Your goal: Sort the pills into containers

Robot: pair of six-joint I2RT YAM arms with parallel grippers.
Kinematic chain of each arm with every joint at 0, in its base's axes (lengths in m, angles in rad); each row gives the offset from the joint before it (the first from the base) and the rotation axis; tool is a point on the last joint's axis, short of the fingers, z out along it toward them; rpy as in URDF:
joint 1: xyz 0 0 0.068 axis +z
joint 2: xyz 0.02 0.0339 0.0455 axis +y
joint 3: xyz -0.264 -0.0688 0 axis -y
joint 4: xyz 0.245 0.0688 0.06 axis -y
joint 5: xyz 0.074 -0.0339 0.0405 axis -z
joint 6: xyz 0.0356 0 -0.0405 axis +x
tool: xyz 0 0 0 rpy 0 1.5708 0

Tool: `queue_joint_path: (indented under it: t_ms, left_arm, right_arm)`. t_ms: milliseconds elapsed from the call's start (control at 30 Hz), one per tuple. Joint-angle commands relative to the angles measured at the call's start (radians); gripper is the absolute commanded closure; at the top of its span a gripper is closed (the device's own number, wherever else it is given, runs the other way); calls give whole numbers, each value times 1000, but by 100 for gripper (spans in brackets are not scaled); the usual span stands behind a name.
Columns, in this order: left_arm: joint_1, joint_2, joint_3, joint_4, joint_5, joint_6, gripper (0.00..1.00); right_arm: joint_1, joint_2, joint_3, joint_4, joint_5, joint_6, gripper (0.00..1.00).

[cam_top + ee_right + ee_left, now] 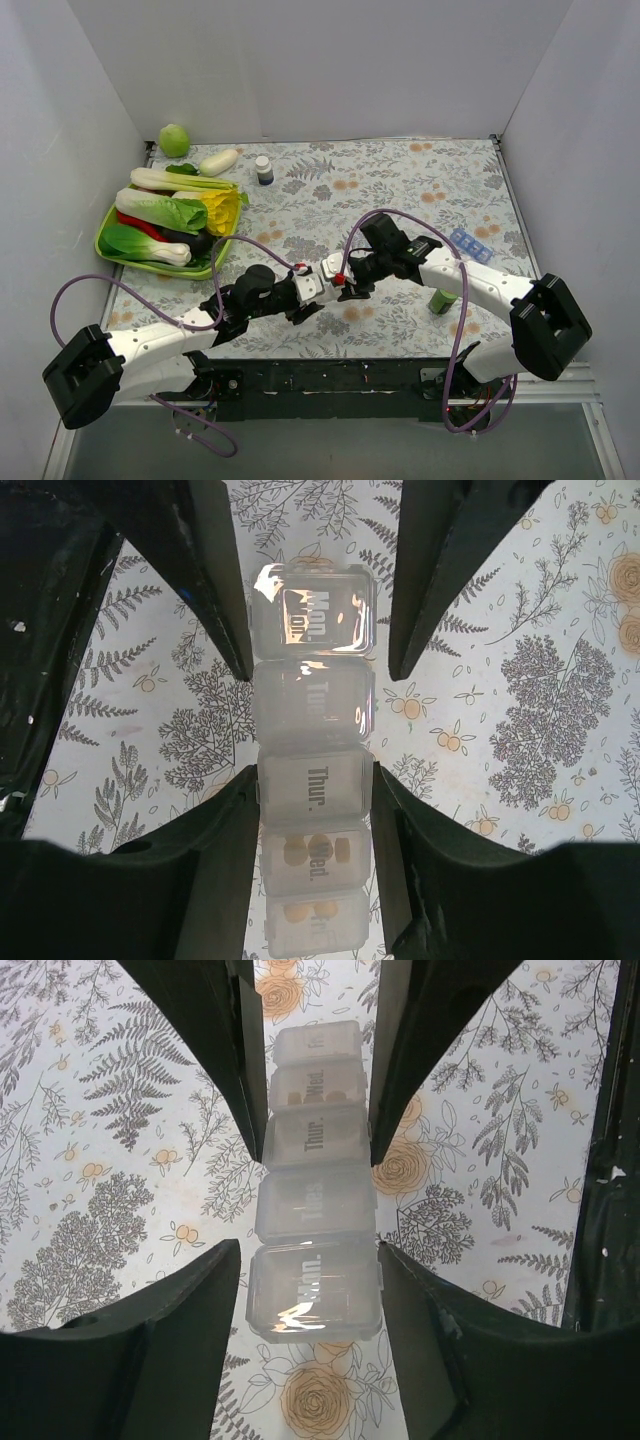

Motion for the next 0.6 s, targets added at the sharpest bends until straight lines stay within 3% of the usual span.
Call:
queue_joint_path:
  t_ms: [0,67,233,467,567]
  left_arm:
    - [-3,-10,6,-7,16,5,52]
    - [-3,-10,8,0,19,0,60]
    - [-3,-4,18,-19,37,3,98]
    - [-3,-35,-3,-66,37,75,100]
    - [-3,-48,-5,-92,27,115,100]
  right_arm:
    - [-7,-29,2,24,-42,10,82]
    - [-7,-27,0,26,-44,11,82]
    - [-7,-26,-11,39,-45,17,82]
    - [-42,-21,6,6,-149,48,66]
    - [-62,5,41,-57,-227,48,64]
